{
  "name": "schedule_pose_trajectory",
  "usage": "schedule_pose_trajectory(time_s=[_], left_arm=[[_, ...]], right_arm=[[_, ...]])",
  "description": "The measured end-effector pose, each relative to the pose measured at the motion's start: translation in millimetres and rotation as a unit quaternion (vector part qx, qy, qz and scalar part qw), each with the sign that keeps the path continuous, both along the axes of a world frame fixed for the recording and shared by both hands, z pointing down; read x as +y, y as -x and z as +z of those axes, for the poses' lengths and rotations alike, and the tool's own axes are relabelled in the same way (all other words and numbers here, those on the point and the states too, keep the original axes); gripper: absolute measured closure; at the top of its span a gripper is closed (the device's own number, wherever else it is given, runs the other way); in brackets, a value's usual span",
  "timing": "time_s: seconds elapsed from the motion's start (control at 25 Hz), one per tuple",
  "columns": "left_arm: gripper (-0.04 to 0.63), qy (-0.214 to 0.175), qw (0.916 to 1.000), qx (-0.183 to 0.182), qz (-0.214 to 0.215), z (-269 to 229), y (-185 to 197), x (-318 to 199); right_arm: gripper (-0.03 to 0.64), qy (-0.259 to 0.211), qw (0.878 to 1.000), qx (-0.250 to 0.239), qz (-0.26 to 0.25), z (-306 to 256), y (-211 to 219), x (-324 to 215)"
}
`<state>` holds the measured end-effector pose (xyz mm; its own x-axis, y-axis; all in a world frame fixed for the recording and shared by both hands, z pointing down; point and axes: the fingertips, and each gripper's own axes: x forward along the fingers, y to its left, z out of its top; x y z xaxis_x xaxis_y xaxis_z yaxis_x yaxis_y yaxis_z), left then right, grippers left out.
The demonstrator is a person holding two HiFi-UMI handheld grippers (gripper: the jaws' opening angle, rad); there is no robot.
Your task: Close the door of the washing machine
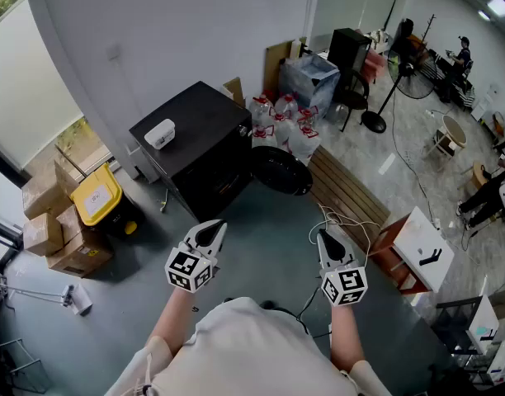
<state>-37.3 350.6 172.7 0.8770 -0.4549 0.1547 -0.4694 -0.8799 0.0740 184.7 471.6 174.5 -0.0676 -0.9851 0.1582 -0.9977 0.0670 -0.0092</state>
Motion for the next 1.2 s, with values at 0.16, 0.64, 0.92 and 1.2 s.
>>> schedule_pose_trajectory(time_s=[0.16,0.64,0.92,1.2], left_arm=[[0.586,0.003,1.0,0.002,-0.001,2,3,1],[0.586,0.007,1.0,-0.002,-0.006,6,6,5],[0.586,0.009,0.9999,0.0,-0.011,5,2,8],[0.586,0.004,0.9998,-0.004,-0.017,6,-8,12]], right_arm=[[0.577,0.001,1.0,0.0,0.0,-1,3,1],[0.577,0.001,1.0,-0.005,-0.005,-2,5,1],[0.577,-0.009,1.0,-0.019,-0.013,-1,0,3],[0.574,-0.004,1.0,-0.019,-0.02,3,-13,4]])
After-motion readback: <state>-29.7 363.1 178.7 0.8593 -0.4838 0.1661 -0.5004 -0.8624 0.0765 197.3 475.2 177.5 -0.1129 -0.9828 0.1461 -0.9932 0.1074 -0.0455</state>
